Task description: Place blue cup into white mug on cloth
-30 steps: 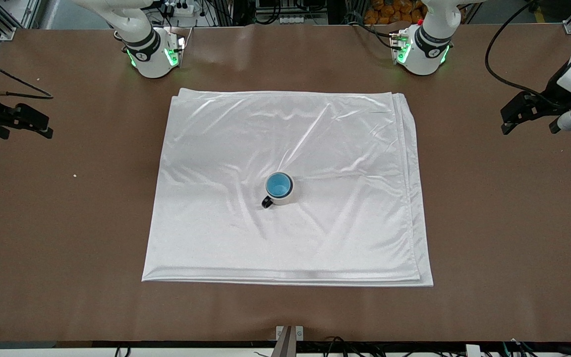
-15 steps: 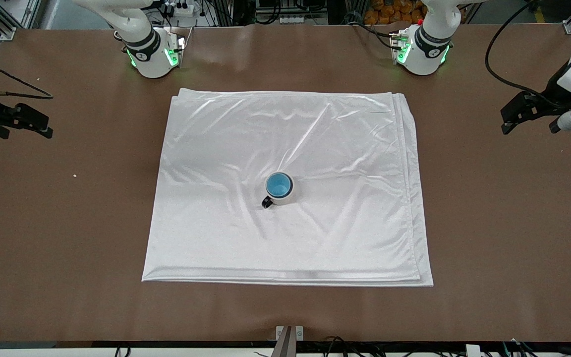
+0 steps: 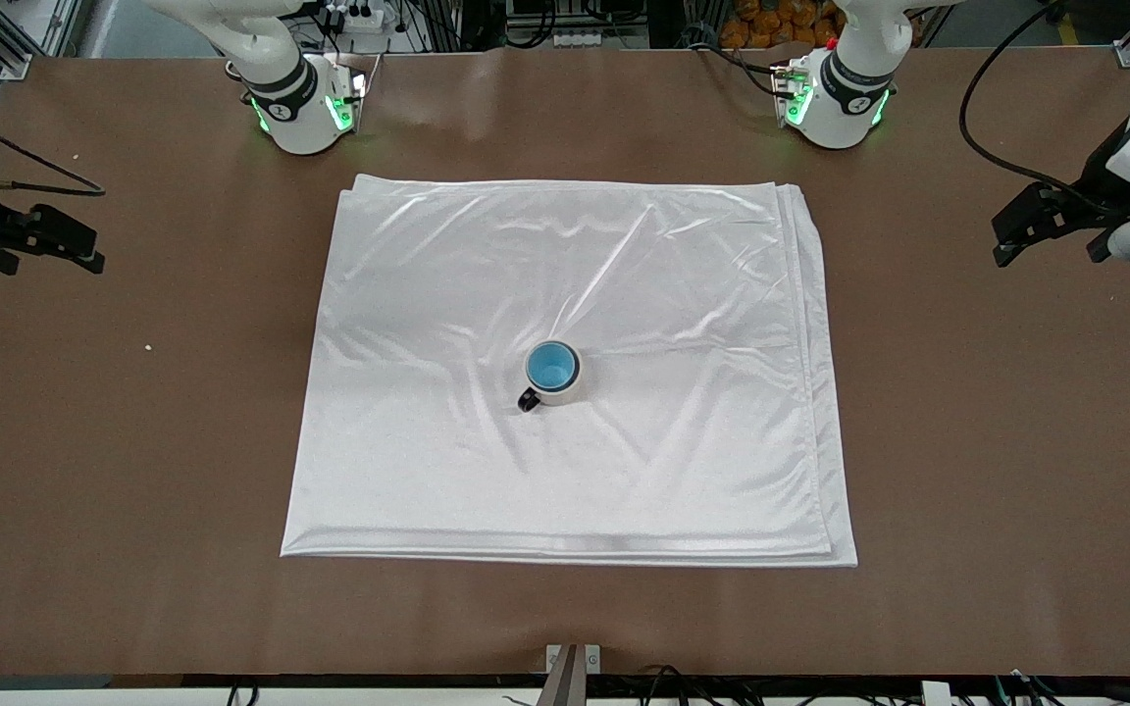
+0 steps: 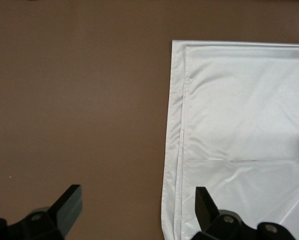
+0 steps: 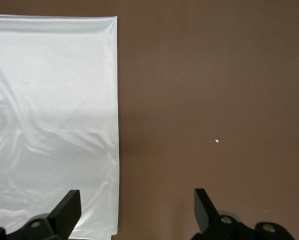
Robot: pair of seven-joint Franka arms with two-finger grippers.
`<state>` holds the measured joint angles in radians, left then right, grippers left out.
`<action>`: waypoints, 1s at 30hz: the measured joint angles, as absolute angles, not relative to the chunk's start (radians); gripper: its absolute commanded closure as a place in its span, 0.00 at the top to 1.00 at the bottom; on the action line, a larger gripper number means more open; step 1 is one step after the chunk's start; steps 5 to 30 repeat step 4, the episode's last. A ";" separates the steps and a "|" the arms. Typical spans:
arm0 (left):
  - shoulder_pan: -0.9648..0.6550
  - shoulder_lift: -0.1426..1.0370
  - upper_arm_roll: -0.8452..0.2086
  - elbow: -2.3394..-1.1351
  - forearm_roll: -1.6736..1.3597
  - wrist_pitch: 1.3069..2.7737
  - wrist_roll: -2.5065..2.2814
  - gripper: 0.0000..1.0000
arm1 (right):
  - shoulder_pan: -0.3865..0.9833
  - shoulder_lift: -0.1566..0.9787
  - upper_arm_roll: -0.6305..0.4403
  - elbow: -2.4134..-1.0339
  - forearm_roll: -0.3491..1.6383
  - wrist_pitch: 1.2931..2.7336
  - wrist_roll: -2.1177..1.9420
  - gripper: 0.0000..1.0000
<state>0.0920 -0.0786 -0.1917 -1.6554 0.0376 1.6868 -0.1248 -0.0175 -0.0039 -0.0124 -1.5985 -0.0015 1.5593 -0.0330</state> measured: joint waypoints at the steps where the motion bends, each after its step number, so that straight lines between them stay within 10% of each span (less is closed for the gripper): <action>1: 0.092 -0.079 -0.192 -1.655 0.038 1.687 -0.125 1.00 | -0.018 -0.004 -0.012 -1.598 -0.002 1.559 -0.033 1.00; 30: 0.092 -0.079 -0.192 -1.655 0.038 1.686 -0.125 1.00 | -0.018 -0.004 -0.012 -1.598 -0.002 1.559 -0.033 1.00</action>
